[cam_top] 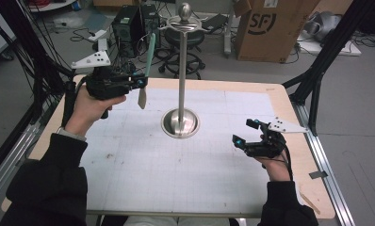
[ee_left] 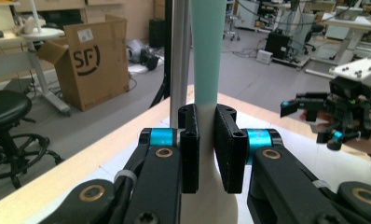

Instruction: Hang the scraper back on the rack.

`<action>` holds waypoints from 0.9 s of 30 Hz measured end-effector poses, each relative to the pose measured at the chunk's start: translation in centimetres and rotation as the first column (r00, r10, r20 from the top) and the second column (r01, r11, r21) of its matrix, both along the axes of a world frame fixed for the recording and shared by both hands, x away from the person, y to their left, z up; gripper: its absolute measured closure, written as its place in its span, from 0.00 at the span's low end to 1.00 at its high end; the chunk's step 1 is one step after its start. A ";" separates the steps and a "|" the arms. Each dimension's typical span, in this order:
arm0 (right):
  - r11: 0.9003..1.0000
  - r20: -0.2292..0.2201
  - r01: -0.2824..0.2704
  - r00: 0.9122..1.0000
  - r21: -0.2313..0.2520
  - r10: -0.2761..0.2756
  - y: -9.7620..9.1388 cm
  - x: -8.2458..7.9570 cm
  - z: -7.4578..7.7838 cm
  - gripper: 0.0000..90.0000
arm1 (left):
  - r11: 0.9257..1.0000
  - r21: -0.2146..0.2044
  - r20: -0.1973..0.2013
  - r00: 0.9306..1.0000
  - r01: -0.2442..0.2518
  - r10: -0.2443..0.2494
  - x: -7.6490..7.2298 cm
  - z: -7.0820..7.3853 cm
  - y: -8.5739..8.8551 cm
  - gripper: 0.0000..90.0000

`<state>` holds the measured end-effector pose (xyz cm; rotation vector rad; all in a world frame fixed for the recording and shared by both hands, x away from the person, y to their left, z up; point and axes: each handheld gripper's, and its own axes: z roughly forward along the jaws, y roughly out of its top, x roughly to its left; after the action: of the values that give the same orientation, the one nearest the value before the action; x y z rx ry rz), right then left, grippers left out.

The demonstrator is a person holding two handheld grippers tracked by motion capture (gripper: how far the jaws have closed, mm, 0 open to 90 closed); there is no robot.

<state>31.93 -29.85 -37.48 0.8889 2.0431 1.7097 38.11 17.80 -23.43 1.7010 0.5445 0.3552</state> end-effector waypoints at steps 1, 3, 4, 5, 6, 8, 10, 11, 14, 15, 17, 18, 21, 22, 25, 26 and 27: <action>1.000 0.002 0.001 1.000 0.000 -0.001 0.0 0.0 0.0 0.07 | 1.000 0.006 0.001 1.000 -0.003 0.003 0.1 0.2 0.0 0.90; 1.000 -0.001 0.002 1.000 0.001 -0.002 0.0 0.0 0.0 0.07 | 1.000 0.013 0.004 1.000 -0.007 0.007 0.3 0.4 -0.1 0.90; 1.000 0.001 0.001 1.000 0.001 -0.001 -0.1 0.0 0.0 0.07 | 1.000 0.015 0.007 1.000 -0.010 0.009 0.4 0.6 -0.2 0.90; 1.000 -0.001 0.002 1.000 0.003 -0.002 -0.1 0.0 0.0 0.07 | 1.000 0.017 0.007 1.000 -0.010 0.010 0.5 0.8 -0.3 0.90; 1.000 -0.001 0.001 1.000 0.003 -0.001 -0.1 0.0 0.0 0.07 | 1.000 0.019 0.010 1.000 -0.015 0.014 0.5 0.9 -0.4 0.90; 1.000 -0.001 0.002 1.000 0.004 -0.002 -0.1 0.0 0.0 0.07 | 1.000 0.024 0.011 1.000 -0.016 0.015 0.7 1.0 -0.5 0.90; 1.000 -0.001 0.001 1.000 0.004 -0.001 -0.1 0.0 0.0 0.07 | 1.000 0.024 0.012 1.000 -0.019 0.019 0.8 1.1 -0.7 0.90; 1.000 -0.001 0.001 1.000 0.003 -0.001 -0.1 0.0 0.0 0.07 | 0.999 0.026 0.011 1.000 -0.020 0.020 0.9 1.1 -0.7 0.90; 1.000 -0.003 0.003 1.000 0.005 -0.003 -0.1 0.0 0.0 0.07 | 0.999 0.031 0.008 1.000 -0.028 0.027 1.1 1.1 -0.9 0.90; 1.000 -0.001 0.003 1.000 0.006 -0.003 -0.1 0.0 -0.1 0.07 | 0.999 0.028 0.007 1.000 -0.027 0.027 1.1 1.1 -0.9 0.90; 1.000 -0.002 0.004 1.000 0.007 -0.004 -0.2 -0.1 0.0 0.07 | 0.999 0.031 0.006 1.000 -0.027 0.027 1.2 1.0 -0.9 0.90; 1.000 0.000 0.006 1.000 0.007 -0.006 -0.2 0.0 0.0 0.07 | 0.999 0.029 0.006 1.000 -0.029 0.028 1.3 1.0 -0.9 0.90; 1.000 -0.001 0.004 1.000 0.006 -0.004 -0.2 0.0 -0.1 0.07 | 0.999 0.030 0.004 1.000 -0.030 0.029 1.4 0.9 -0.9 0.90; 1.000 -0.003 0.004 1.000 0.006 -0.004 -0.2 -0.1 -0.1 0.07 | 0.999 0.029 0.004 1.000 -0.028 0.028 1.4 0.9 -0.9 0.90; 1.000 -0.003 0.005 1.000 0.006 -0.005 -0.2 0.0 -0.1 0.07 | 0.999 0.025 0.007 1.000 -0.025 0.025 1.4 0.9 -1.0 0.90; 1.000 -0.003 0.004 1.000 0.006 -0.004 -0.2 0.0 -0.1 0.07 | 0.999 0.026 0.008 1.000 -0.025 0.025 1.3 0.9 -1.0 0.90; 1.000 -0.001 0.003 1.000 0.004 -0.003 -0.2 0.0 -0.1 0.07 | 0.999 0.028 0.009 1.000 -0.027 0.027 1.3 0.9 -1.0 0.90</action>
<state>31.89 -30.03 -37.55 0.8938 2.0380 1.7131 39.46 16.76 -22.49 1.7196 0.5591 0.3907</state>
